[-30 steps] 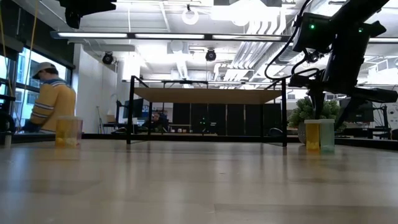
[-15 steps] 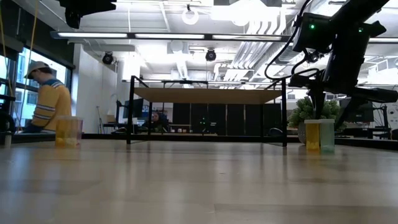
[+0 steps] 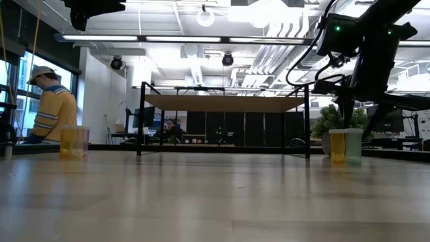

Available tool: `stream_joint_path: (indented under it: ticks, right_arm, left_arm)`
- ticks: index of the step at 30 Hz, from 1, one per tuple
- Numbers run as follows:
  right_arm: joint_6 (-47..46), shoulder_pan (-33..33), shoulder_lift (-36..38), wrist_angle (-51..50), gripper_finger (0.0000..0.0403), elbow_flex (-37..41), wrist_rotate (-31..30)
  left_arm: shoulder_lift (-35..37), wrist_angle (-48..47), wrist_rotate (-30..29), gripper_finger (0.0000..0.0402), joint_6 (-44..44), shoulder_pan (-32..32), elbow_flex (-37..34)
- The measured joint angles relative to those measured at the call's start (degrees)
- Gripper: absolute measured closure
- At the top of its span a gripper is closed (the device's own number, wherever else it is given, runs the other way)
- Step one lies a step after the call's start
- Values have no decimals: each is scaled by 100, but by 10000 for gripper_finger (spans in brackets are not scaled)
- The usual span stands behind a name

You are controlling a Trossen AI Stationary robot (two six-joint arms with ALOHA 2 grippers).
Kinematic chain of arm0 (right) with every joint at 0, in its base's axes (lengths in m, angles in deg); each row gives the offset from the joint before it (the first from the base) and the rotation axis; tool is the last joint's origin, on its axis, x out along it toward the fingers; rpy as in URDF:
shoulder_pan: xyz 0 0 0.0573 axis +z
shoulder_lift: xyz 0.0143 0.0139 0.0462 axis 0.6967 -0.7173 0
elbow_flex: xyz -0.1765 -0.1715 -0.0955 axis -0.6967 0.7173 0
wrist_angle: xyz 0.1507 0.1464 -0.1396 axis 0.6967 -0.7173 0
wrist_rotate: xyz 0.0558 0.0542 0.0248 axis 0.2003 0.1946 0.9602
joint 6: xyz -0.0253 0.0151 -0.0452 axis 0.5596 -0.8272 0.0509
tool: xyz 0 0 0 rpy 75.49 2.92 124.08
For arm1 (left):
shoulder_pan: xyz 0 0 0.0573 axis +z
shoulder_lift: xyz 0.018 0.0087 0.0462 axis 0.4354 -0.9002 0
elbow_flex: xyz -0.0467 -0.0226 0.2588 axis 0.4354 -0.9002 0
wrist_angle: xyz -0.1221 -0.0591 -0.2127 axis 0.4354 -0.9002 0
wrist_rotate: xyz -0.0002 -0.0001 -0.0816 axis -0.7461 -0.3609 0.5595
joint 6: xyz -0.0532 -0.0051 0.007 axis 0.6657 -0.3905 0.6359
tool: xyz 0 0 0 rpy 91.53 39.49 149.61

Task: Pick and place medicine bottles onto shelf by color
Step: Put the top right yellow pill bottle on the shelf

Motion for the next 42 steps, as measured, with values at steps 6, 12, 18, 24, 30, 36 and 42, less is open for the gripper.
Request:
stream_joint_path:
  ticks: [6, 12, 18, 24, 30, 36, 42]
  right_arm:
    - [135, 0, 304, -59, 289, 0, 9]
    - [385, 0, 1001, -766, 289, -232, -328]
    - [1298, 0, 1566, -1619, 290, -1255, -1156]
    - [2745, 0, 1411, -1602, 290, -2737, -1466]
    - [4158, -114, 423, -1784, 290, -4355, -1475]
    - [4814, -613, -1055, -2946, 290, -5804, -1262]
    - [5095, -1047, -2248, -3713, 290, -6586, -705]
  left_arm:
    - [1, -55, 1, 302, 1, 1, 0]
    - [1, -107, 2, 302, 0, -1, 0]
    - [1, -107, 2, 302, 0, 1, 0]
    - [0, -105, 2, 302, 2, 1, 0]
    - [0, -93, 0, 302, 21, 1, 0]
    - [0, -90, 1, 302, 21, -1, 0]
    - [0, -85, 2, 302, 22, -1, 0]
